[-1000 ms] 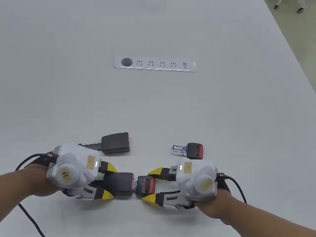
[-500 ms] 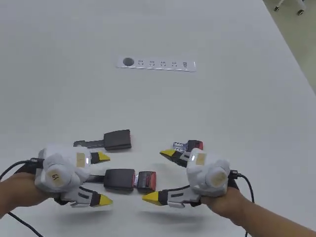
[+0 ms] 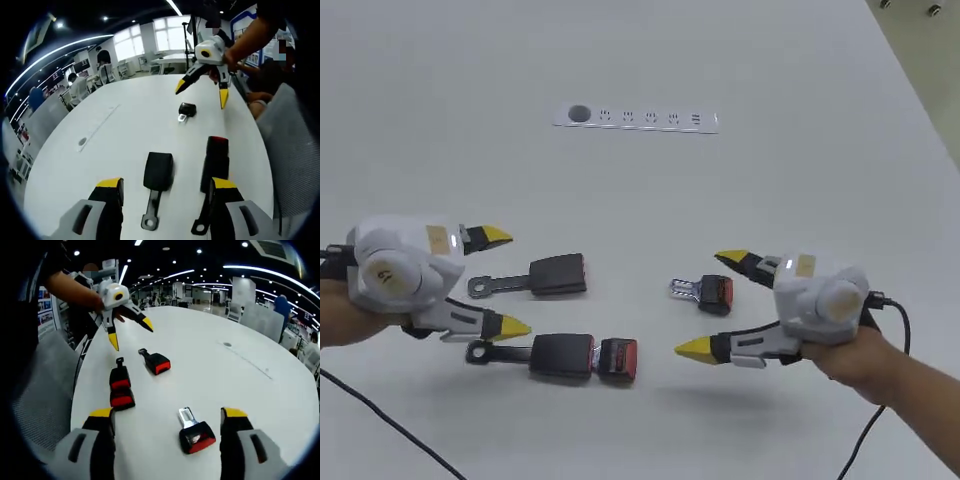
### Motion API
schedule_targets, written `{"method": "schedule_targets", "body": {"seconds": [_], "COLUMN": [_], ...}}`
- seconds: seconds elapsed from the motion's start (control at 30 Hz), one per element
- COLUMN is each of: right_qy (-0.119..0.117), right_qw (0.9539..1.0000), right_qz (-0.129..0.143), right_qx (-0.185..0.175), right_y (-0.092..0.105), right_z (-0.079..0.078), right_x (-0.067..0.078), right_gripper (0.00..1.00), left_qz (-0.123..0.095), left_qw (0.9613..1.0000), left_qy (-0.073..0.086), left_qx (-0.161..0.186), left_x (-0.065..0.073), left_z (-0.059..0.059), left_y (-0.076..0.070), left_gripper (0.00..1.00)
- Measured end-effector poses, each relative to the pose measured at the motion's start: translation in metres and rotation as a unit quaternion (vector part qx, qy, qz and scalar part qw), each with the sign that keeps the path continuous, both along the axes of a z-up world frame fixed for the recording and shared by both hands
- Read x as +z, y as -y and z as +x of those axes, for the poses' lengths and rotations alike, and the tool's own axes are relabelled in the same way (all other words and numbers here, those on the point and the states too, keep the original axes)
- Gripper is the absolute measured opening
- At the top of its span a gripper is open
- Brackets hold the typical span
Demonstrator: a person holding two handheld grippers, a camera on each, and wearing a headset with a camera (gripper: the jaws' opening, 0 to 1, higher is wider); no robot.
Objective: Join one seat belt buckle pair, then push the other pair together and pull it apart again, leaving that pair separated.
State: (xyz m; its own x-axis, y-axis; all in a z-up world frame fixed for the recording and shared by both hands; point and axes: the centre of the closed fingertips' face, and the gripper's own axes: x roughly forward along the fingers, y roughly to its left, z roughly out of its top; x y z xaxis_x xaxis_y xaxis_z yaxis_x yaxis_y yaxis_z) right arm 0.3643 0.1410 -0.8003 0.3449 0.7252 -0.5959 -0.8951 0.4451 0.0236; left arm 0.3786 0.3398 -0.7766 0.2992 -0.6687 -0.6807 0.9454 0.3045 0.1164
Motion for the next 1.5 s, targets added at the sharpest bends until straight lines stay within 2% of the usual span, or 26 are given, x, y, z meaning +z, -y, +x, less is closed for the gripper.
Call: {"method": "schedule_targets", "body": {"seconds": [0.07, 0.17, 0.3, 0.47, 0.53, 0.7, 0.8, 0.83, 0.87, 0.9, 0.93, 1.0, 1.1, 1.2, 1.23, 1.3, 1.33, 1.37, 1.5], "right_qy": [-0.008, -0.015, -0.029, -0.058, -0.064, -0.078, -0.087, -0.087, -0.090, -0.060, -0.072, -0.078, -0.061, -0.065, -0.062, -0.045, -0.030, -0.041, -0.041], "right_qw": [0.9999, 0.9998, 0.9989, 0.9975, 0.9968, 0.9951, 0.9935, 0.9926, 0.9916, 0.9915, 0.9918, 0.9917, 0.9903, 0.9903, 0.9903, 0.9891, 0.9877, 0.9878, 0.9851], "right_qz": [-0.010, -0.014, -0.034, -0.034, -0.039, -0.044, -0.049, -0.057, -0.063, -0.059, -0.062, -0.064, -0.079, -0.077, -0.079, -0.091, -0.102, -0.094, -0.093], "right_qx": [0.000, 0.004, 0.017, 0.020, 0.027, 0.042, 0.055, 0.063, 0.068, 0.098, 0.085, 0.080, 0.097, 0.095, 0.096, 0.107, 0.115, 0.117, 0.139], "right_y": [0.007, 0.015, 0.025, 0.030, 0.031, 0.034, 0.036, 0.038, 0.039, 0.034, 0.036, 0.037, 0.035, 0.034, 0.035, 0.038, 0.041, 0.040, 0.042], "right_z": [0.005, 0.010, 0.015, 0.018, 0.016, 0.013, 0.010, 0.008, 0.007, 0.010, 0.008, 0.011, 0.011, 0.013, 0.013, 0.016, 0.020, 0.016, 0.016], "right_x": [-0.006, -0.013, -0.028, -0.042, -0.045, -0.050, -0.056, -0.060, -0.062, -0.056, -0.057, -0.055, -0.054, -0.054, -0.054, -0.055, -0.056, -0.056, -0.056], "right_gripper": [0.89, 0.90, 0.89, 0.83, 0.80, 0.70, 0.67, 0.66, 0.65, 0.63, 0.61, 0.58, 0.54, 0.48, 0.45, 0.41, 0.37, 0.36, 0.36], "left_qz": [-0.002, 0.003, 0.012, 0.033, 0.038, 0.045, 0.047, 0.049, 0.032, 0.040, 0.040, 0.043, 0.049, 0.050, 0.050, 0.062, 0.063, 0.066, 0.080], "left_qw": [1.0000, 1.0000, 0.9997, 0.9980, 0.9976, 0.9963, 0.9955, 0.9953, 0.9968, 0.9959, 0.9958, 0.9955, 0.9940, 0.9942, 0.9945, 0.9930, 0.9914, 0.9914, 0.9867], "left_qy": [-0.001, -0.004, -0.021, -0.052, -0.056, -0.071, -0.079, -0.080, -0.062, -0.074, -0.074, -0.075, -0.073, -0.074, -0.068, -0.061, -0.051, -0.054, -0.057], "left_qx": [0.002, -0.001, -0.002, -0.013, -0.015, -0.018, -0.023, -0.025, -0.039, -0.032, -0.037, -0.038, -0.066, -0.059, -0.063, -0.080, -0.103, -0.099, -0.129], "left_x": [-0.001, -0.010, -0.028, -0.053, -0.062, -0.074, -0.078, -0.081, -0.077, -0.079, -0.079, -0.079, -0.077, -0.080, -0.081, -0.081, -0.077, -0.076, -0.074], "left_z": [0.006, 0.015, 0.021, 0.020, 0.022, 0.024, 0.020, 0.018, 0.022, 0.019, 0.020, 0.022, 0.016, 0.019, 0.021, 0.022, 0.022, 0.022, 0.020], "left_y": [0.002, 0.006, 0.011, 0.015, 0.016, 0.021, 0.021, 0.021, 0.027, 0.023, 0.024, 0.026, 0.029, 0.028, 0.029, 0.029, 0.032, 0.032, 0.035], "left_gripper": [0.72, 0.70, 0.70, 0.67, 0.62, 0.60, 0.54, 0.54, 0.54, 0.55, 0.55, 0.53, 0.48, 0.43, 0.41, 0.35, 0.34, 0.34, 0.34]}}
